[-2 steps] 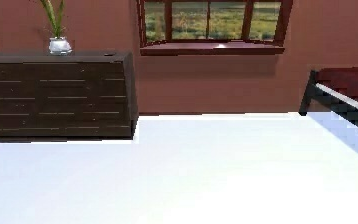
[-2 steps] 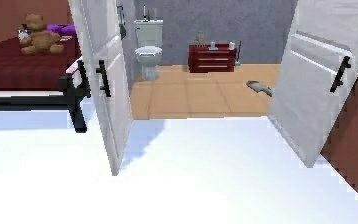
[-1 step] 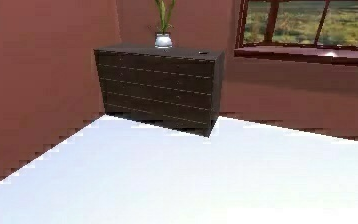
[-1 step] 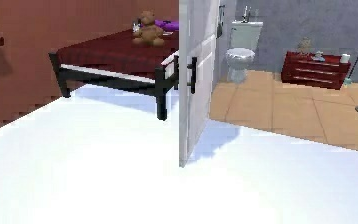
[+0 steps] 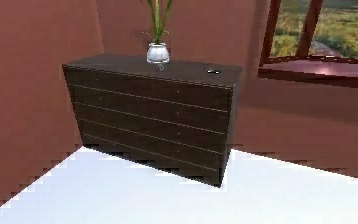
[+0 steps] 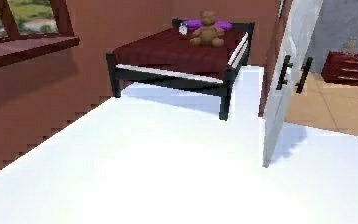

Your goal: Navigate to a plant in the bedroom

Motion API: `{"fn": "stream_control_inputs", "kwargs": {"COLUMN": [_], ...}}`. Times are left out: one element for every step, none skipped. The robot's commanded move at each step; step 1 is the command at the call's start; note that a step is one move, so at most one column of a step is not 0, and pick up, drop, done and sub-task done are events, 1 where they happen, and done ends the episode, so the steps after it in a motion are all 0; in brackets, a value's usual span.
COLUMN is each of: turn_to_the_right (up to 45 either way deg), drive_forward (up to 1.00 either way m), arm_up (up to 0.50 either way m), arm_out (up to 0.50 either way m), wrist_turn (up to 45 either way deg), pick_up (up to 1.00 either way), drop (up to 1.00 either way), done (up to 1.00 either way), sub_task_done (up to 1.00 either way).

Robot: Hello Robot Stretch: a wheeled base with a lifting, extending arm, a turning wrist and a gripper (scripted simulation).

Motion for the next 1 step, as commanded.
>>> {"fn": "stream_control_inputs", "kwargs": {"turn_to_the_right": [-9.0], "drive_forward": [0.0], "arm_up": [0.0], "arm_out": [0.0], "wrist_turn": [0.0], "pick_up": [0.0], "drop": [0.0], "done": [0.0], "sub_task_done": [0.0]}}
